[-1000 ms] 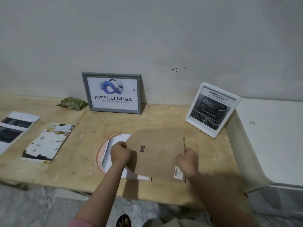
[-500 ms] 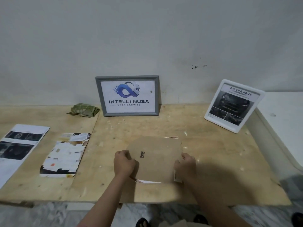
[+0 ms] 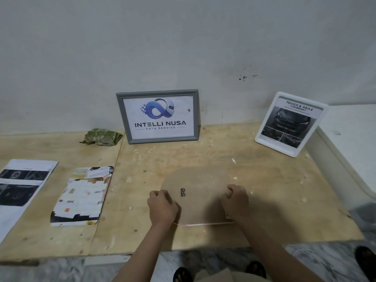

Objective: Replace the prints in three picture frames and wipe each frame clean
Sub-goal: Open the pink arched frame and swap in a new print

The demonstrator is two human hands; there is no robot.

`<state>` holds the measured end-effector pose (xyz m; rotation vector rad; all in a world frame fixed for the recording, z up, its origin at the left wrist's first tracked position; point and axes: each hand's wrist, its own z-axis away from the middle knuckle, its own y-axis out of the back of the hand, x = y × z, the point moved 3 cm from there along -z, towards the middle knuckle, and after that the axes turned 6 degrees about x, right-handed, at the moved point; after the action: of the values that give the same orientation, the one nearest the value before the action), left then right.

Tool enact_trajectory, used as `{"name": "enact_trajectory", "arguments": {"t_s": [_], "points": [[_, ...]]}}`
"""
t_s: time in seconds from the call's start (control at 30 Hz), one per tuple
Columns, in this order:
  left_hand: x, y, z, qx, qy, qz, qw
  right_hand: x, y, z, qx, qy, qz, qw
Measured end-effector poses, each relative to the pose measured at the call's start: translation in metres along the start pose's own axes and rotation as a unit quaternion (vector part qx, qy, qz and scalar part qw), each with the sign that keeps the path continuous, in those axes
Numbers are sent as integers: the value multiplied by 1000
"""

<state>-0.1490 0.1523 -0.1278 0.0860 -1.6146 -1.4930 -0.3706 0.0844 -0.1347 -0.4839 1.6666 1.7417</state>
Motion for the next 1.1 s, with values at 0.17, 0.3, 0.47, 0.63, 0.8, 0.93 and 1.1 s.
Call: {"name": "enact_trajectory", "arguments": {"t_s": [0.17,0.3,0.47,0.63,0.8,0.93,1.1], "points": [[-2,0,0,-8,-6,-28,1000,6,-3,1,1,43,27,999],[0,-1,-3,-9,-21,-67,998,14,-8,-1,1,87,60,994],[12,-9,-19,-22,-137,-130,982,6,-14,-22,-22,162,104,981],[27,-25,-32,-135,-229,-197,944,0,-34,-37,-122,240,271,924],[25,-35,-34,-167,-249,-242,923,1,-31,-38,-130,270,309,902],[25,-36,-34,-163,-254,-245,921,3,-33,-38,-126,252,314,907],[24,-36,-33,-156,-257,-252,920,6,-34,-36,-115,272,280,914]]}}
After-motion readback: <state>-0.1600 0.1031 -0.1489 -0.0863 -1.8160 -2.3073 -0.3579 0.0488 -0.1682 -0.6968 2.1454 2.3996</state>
